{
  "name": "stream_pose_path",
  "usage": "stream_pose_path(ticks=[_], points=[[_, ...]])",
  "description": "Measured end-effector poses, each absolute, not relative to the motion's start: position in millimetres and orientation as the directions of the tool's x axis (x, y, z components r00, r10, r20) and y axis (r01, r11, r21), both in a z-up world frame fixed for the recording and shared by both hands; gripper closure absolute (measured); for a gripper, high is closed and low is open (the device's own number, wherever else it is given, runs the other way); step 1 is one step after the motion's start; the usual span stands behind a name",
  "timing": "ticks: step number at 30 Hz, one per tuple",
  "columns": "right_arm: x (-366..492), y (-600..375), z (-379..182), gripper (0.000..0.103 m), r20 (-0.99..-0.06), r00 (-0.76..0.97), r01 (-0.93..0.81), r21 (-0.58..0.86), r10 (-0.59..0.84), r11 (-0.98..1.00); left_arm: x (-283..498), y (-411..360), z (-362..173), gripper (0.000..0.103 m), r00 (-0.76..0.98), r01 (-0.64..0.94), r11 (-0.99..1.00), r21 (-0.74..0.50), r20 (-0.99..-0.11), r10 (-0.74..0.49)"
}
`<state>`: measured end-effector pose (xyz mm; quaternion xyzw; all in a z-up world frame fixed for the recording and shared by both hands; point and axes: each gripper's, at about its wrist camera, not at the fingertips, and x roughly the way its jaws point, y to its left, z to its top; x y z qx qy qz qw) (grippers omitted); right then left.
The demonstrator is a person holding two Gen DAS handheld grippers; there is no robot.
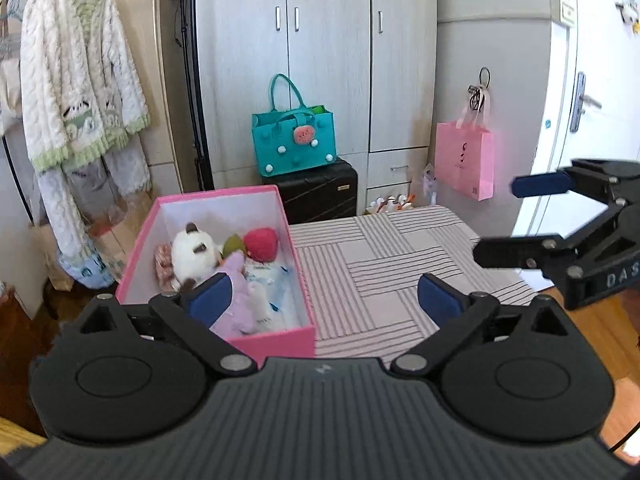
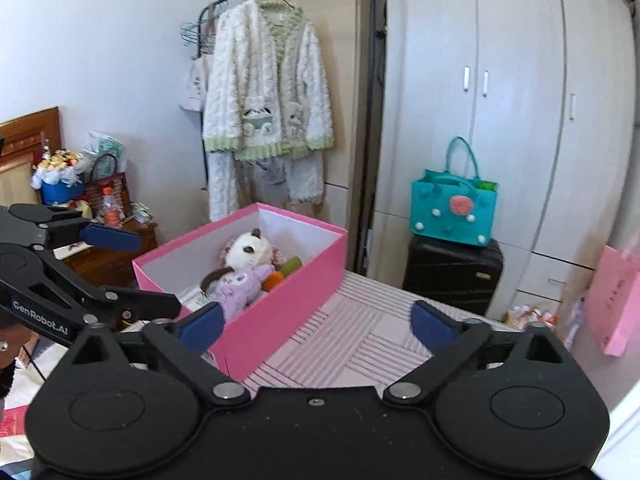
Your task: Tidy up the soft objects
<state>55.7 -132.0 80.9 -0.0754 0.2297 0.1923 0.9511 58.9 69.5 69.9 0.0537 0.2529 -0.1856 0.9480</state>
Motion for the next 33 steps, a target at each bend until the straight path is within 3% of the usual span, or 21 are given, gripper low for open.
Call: stream_pose_path(ticks=[5, 10, 14, 20, 26, 33], points=[[40.5, -137.2, 74.0, 0.000, -0.526, 0.821, -0.302, -0.070, 0.223, 0.951, 47.1, 73.3, 60.6, 0.000, 0.801, 0.361, 0.931, -0.056, -0.493, -0.340], [14.8, -148.4, 65.0, 0.000, -0.454, 0.868, -0.250, -0.043, 0.204, 0.967, 34.7, 66.7, 53.6, 0.000, 0.830, 0.288, 0.957, -0.023, -0.492, -0.262], [2.2, -155.0, 53.7, 0.000, -0.420, 0.897, -0.170, -0.047, 0.135, 0.984, 20.6, 60.5, 49.6, 0.000, 0.875, 0.229, 0.973, 0.022, -0.443, -0.196], [-3.4, -165.1, 40.0, 0.000, -0.429, 0.897, -0.104, 0.031, 0.107, 0.994, 9.9, 45.4, 41.8, 0.000, 0.892, 0.217, 0.974, 0.067, -0.418, -0.170], [-14.0, -159.8, 36.1, 0.000, -0.404, 0.915, -0.042, -0.069, 0.010, 0.997, 9.0, 41.6, 35.5, 0.000, 0.901, 0.175, 0.983, 0.049, -0.410, -0.140], [-20.9, -158.5, 36.7, 0.000, -0.389, 0.921, -0.013, -0.073, -0.016, 0.997, 16.5, 44.5, 28.1, 0.000, 0.887, 0.149, 0.989, 0.002, -0.442, -0.133]])
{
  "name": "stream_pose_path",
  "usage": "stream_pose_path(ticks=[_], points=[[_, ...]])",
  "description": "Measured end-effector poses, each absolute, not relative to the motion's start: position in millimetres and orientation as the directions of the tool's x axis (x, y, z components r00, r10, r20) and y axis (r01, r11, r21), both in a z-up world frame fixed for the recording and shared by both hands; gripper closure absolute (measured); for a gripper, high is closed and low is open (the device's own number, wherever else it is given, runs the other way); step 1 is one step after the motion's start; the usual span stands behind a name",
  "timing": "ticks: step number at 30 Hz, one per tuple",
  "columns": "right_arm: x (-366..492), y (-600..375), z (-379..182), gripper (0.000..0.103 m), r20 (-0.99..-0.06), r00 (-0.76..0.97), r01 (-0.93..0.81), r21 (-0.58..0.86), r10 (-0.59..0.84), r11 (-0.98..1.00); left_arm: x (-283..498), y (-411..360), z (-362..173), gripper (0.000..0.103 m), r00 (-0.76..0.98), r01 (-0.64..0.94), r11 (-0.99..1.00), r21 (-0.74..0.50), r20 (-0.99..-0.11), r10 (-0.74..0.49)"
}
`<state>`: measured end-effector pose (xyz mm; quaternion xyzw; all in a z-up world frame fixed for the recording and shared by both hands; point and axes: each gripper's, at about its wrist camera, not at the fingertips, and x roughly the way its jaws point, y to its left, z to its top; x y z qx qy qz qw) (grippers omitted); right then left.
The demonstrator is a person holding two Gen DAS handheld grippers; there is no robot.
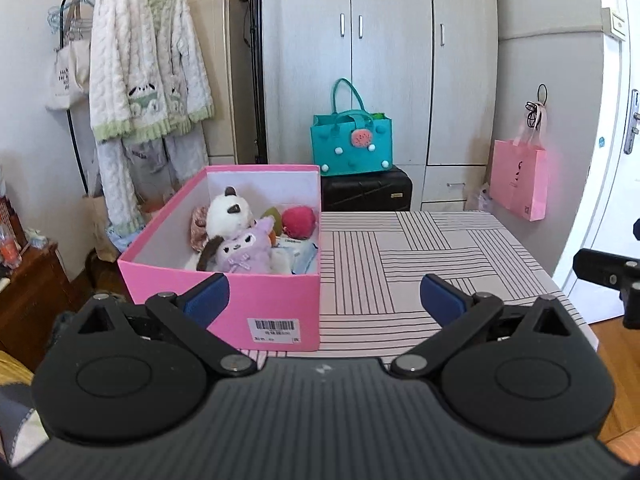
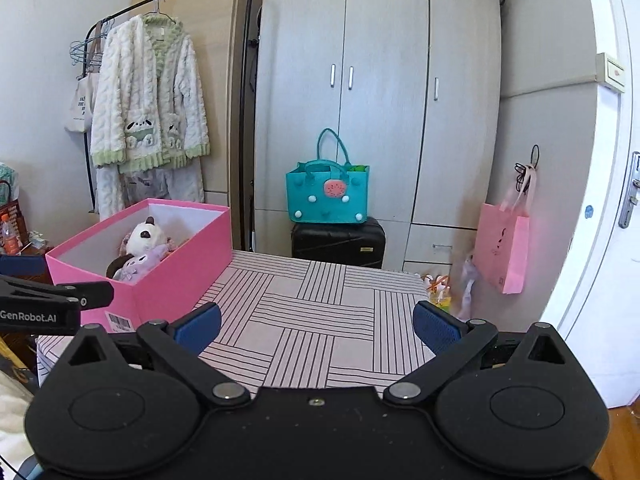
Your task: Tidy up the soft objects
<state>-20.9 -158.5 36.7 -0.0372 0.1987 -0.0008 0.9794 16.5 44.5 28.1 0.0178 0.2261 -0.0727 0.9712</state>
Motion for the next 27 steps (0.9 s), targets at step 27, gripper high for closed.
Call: stream_pose_path(ticks=[27], points=[[-11.3, -155.6, 15.6, 0.000, -0.386, 0.918, 0.052, -0.097, -0.086, 0.994, 15.7, 37.3, 16.6, 0.000, 0.891, 0.122, 0.991, 0.060, -0.446, -0.082]])
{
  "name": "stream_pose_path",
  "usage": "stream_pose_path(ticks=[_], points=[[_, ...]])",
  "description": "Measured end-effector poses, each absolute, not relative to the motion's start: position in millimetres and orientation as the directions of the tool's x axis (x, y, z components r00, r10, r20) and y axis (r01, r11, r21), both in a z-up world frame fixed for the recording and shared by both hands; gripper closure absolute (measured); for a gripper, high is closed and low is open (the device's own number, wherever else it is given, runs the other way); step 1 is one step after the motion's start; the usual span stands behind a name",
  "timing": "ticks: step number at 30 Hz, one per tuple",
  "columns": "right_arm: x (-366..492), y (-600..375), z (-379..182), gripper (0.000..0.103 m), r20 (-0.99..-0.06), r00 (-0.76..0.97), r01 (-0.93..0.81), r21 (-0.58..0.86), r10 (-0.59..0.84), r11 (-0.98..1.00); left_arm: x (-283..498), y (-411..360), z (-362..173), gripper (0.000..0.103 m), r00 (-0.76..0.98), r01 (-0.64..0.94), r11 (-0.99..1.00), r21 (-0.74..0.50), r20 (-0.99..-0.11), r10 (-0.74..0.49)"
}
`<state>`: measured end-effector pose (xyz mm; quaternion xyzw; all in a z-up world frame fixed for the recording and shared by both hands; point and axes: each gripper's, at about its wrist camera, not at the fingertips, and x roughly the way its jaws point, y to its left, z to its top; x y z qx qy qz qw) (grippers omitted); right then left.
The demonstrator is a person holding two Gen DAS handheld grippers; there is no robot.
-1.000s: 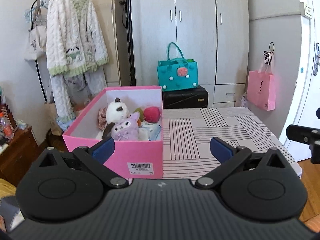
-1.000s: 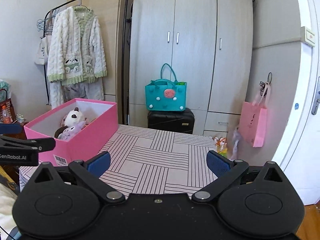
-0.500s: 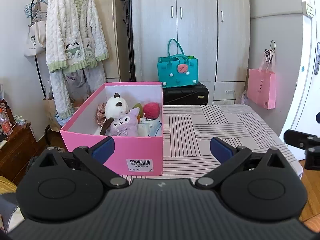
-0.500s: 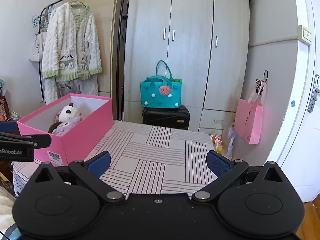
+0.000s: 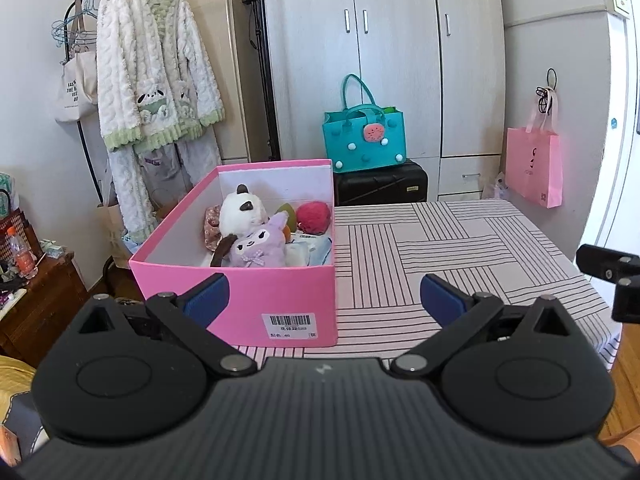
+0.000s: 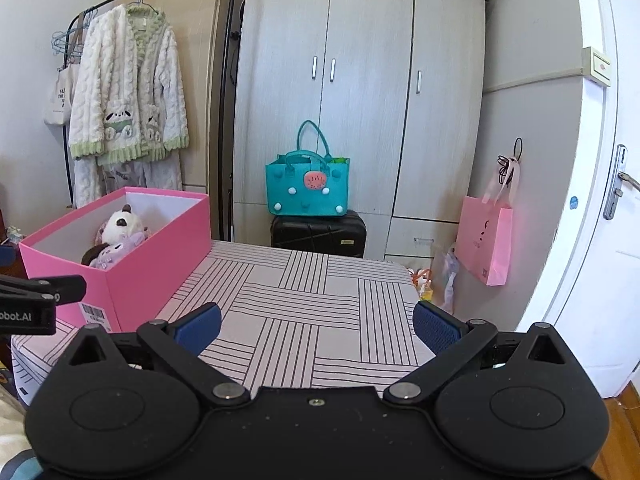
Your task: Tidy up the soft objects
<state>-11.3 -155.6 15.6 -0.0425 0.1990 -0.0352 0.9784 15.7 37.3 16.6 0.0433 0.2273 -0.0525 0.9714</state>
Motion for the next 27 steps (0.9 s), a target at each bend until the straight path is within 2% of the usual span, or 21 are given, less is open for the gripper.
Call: stream_pose_path(ticks=[18, 27], points=[[-22.6, -157.3, 13.6, 0.000, -0.326, 0.942, 0.060, -0.061, -0.077, 0.996, 11.2, 33.0, 14.2, 0.000, 0.894, 0.132, 0.988, 0.086, -0.441, -0.081], [-24.3, -156.6, 12.9, 0.000, -0.327, 0.942, 0.058, -0.061, -0.075, 0.996, 4.7, 32.9, 15.1, 0.000, 0.905, 0.130, 0.988, 0.082, -0.418, -0.084]])
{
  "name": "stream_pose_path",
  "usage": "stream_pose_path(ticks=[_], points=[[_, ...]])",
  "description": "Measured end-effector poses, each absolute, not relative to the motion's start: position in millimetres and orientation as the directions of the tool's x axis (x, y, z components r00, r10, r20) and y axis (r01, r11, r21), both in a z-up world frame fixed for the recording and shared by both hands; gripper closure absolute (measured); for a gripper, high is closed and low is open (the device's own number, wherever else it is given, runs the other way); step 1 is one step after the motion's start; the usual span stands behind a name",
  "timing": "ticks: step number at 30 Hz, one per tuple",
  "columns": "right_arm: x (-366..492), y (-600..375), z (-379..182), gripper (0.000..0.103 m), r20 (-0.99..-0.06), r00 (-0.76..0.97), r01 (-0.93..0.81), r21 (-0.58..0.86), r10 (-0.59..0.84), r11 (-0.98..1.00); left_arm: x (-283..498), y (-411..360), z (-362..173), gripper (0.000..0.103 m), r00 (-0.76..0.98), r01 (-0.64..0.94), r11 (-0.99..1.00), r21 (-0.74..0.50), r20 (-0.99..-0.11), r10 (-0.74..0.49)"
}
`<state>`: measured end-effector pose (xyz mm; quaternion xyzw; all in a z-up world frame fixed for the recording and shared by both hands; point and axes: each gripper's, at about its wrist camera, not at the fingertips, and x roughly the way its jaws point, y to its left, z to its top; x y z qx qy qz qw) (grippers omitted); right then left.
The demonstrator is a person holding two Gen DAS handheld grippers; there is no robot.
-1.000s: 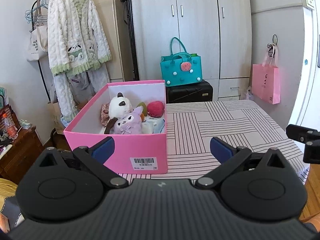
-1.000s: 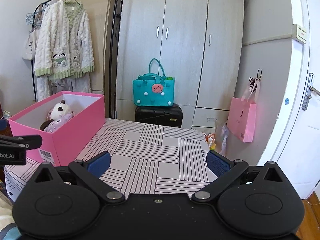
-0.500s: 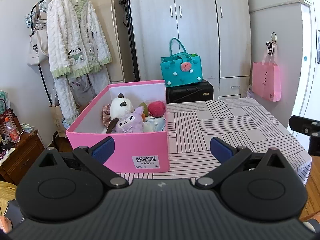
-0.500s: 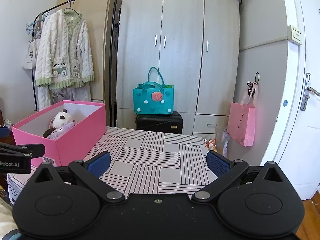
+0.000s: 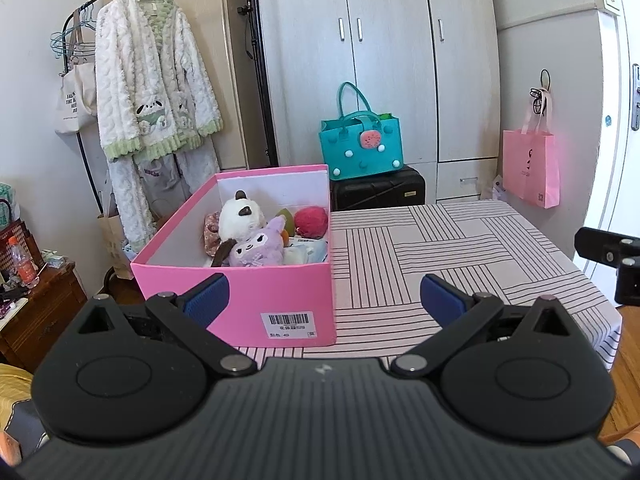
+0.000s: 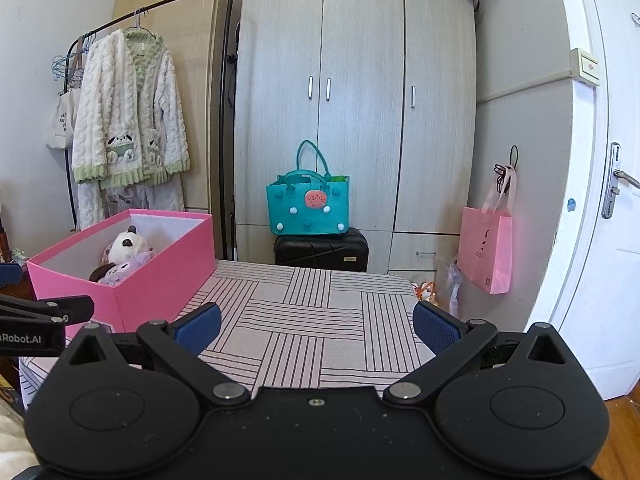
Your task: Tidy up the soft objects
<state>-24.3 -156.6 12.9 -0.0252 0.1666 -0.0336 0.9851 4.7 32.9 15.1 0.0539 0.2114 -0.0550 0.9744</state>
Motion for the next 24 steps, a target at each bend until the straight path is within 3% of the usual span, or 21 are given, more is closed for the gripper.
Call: stream_pose_path(ticks=[24], points=[[-21.1, -157.1, 9.5, 0.000, -0.343, 0.936, 0.058, -0.074, -0.080, 0.996, 7.7, 37.6, 8.1, 0.000, 0.893, 0.151, 0.987, 0.050, -0.434, -0.115]])
